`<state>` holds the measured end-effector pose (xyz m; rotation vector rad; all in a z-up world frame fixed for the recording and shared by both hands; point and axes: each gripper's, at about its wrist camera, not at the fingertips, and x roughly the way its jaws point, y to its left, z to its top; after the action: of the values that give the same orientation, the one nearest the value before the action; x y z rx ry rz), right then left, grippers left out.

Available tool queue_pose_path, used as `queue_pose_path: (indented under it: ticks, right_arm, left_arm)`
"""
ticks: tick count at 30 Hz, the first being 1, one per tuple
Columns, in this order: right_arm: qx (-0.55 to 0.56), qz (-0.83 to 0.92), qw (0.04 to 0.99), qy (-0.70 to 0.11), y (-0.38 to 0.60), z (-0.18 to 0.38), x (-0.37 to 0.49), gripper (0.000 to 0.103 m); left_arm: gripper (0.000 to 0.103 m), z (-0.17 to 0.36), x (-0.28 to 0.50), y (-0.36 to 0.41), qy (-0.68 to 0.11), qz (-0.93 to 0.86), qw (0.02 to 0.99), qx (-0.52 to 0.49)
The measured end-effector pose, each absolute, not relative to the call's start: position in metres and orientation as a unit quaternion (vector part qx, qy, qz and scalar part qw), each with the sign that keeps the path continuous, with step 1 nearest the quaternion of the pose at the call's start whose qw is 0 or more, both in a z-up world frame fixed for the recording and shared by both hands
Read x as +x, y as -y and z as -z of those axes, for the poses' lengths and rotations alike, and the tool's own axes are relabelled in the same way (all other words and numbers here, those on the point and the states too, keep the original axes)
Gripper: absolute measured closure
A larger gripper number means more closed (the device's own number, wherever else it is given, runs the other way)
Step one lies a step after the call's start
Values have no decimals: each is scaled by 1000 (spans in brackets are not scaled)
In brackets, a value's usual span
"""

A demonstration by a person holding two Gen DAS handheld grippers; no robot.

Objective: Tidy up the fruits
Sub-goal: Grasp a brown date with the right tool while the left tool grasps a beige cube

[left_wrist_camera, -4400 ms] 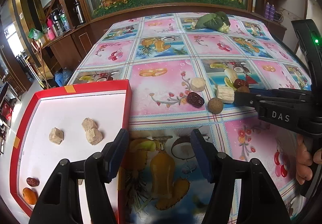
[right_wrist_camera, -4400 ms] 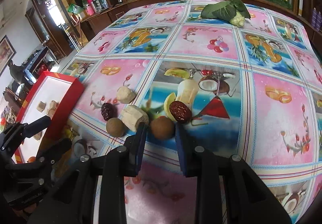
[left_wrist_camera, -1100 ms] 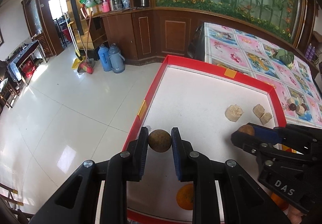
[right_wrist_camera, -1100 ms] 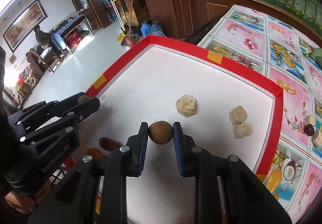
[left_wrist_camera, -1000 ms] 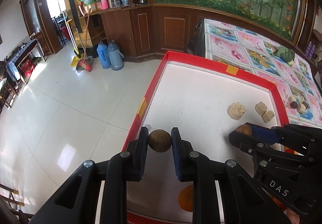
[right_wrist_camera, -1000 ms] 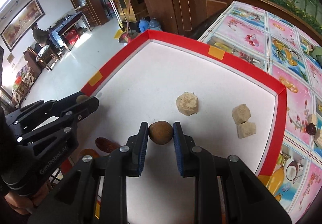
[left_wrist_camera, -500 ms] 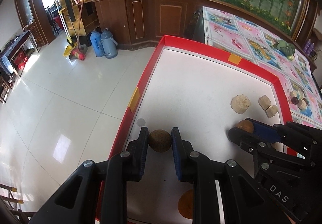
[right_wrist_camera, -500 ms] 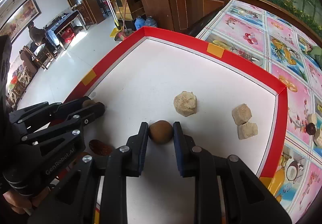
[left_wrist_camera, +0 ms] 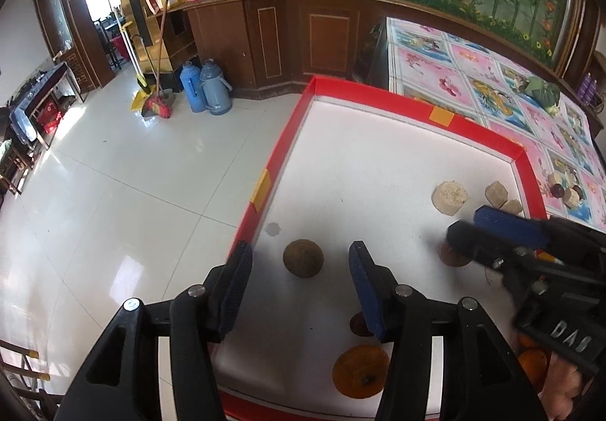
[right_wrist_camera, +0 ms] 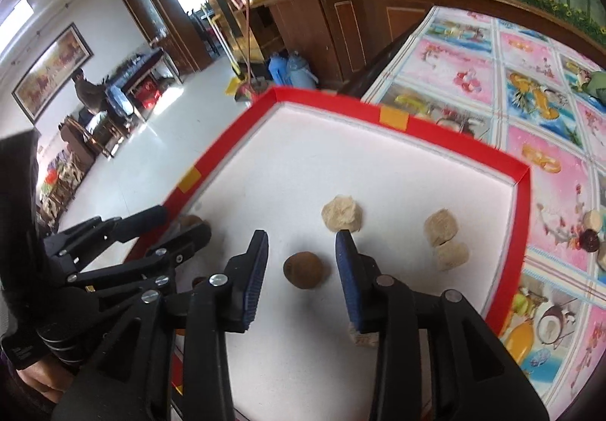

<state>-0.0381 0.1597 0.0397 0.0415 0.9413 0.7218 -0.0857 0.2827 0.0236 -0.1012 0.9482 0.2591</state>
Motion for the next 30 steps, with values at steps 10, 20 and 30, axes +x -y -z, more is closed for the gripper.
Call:
queue_pose_path:
  ticks: [10,20,30]
  right_arm:
    - [58,-293,860,-415,-94,-60,-25,63]
    - [114,-224,875,-415,12,-55,-6,63]
    - [138,-160,887,-410,116,-48,2,64]
  left_arm:
    - [44,-49,-84,-260,-428,-121,895,-28]
    - [44,-48,-68,-194,-435,-65,898,4]
    - [43,-51,-49,-117,-441,-12,897,32]
